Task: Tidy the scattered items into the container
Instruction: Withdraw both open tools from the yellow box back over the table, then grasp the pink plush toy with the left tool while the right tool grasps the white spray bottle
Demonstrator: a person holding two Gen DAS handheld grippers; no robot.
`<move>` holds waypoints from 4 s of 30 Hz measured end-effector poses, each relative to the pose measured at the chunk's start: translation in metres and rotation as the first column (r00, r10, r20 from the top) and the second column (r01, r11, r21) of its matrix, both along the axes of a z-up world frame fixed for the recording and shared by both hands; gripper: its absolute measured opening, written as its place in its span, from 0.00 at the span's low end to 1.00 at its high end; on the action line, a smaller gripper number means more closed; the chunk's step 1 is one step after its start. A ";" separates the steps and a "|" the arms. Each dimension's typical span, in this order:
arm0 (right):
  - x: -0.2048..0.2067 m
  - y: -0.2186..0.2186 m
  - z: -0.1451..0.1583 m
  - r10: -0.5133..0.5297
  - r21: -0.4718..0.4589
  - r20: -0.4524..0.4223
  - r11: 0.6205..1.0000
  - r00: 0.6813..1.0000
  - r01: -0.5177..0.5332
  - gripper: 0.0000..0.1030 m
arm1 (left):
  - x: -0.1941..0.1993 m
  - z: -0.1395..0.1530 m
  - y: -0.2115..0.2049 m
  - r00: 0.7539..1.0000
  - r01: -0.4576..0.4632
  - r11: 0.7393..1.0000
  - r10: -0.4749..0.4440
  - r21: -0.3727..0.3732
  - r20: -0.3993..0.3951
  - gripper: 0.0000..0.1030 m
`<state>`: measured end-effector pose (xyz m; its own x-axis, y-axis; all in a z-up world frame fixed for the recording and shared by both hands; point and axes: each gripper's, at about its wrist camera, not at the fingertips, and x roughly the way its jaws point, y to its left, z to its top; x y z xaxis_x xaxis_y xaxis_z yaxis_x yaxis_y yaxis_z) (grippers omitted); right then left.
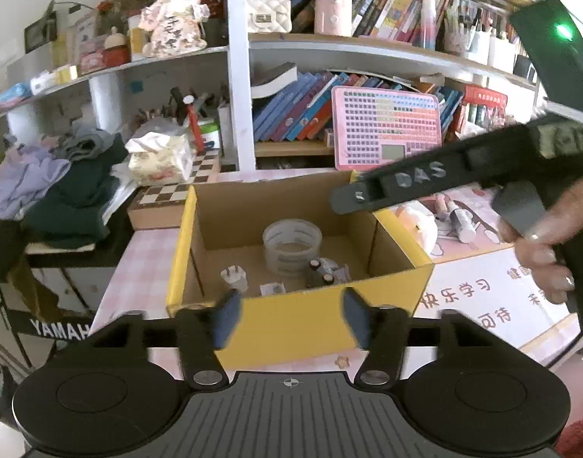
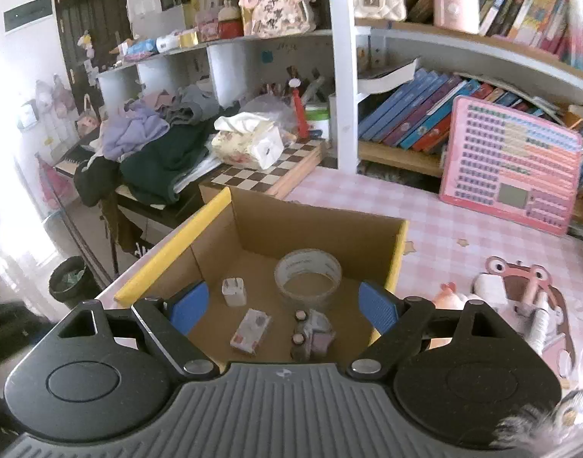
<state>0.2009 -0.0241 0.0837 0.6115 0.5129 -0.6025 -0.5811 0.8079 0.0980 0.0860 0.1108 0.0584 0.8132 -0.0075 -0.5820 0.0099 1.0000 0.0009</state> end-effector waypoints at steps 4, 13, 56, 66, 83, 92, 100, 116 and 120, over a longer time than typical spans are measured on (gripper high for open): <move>-0.027 -0.018 -0.004 -0.038 -0.011 0.034 0.999 0.999 0.038 0.83 | -0.016 0.001 0.002 1.000 -0.024 0.999 0.024 -0.043 0.013 0.68; -0.083 -0.057 -0.023 -0.147 -0.019 0.069 0.989 0.987 0.148 0.84 | -0.049 -0.006 0.000 1.000 -0.021 0.998 0.021 -0.057 0.005 0.75; -0.158 -0.103 -0.092 -0.351 -0.255 -0.045 0.909 0.935 0.329 0.96 | -0.047 -0.074 -0.072 0.950 0.194 0.977 -0.209 -0.086 -0.232 0.85; -0.144 -0.135 -0.095 -0.429 -0.272 -0.048 0.875 0.902 0.402 0.97 | -0.022 -0.075 -0.104 0.930 0.266 0.960 -0.279 -0.086 -0.240 0.85; -0.105 -0.195 -0.105 -0.497 -0.269 -0.058 0.843 0.866 0.466 0.97 | 0.025 -0.078 -0.164 0.908 0.341 0.939 -0.343 -0.050 -0.242 0.86; -0.052 -0.230 -0.103 -0.486 -0.201 -0.065 0.862 0.872 0.466 0.96 | 0.071 -0.071 -0.187 0.940 0.272 0.962 -0.270 -0.021 -0.206 0.85; 0.001 -0.251 -0.107 -0.443 -0.155 -0.114 0.892 0.889 0.425 0.95 | 0.113 -0.070 -0.208 0.964 0.206 0.976 -0.191 0.066 -0.185 0.85; 0.141 -0.255 -0.109 -0.355 0.001 -0.204 0.932 0.912 0.363 0.86 | 0.197 -0.065 -0.244 0.989 0.100 0.944 -0.060 0.314 -0.134 0.85; 0.172 -0.236 -0.120 -0.314 -0.055 -0.182 0.950 0.932 0.309 0.80 | 0.220 -0.074 -0.247 0.987 0.078 0.931 -0.022 0.358 -0.158 0.85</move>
<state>0.3726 -0.2604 -0.0361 0.6140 0.2985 -0.7307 -0.2734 0.9488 0.1579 0.3056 -0.1361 -0.0160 0.7213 0.1882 -0.6666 0.0875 0.9299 0.3572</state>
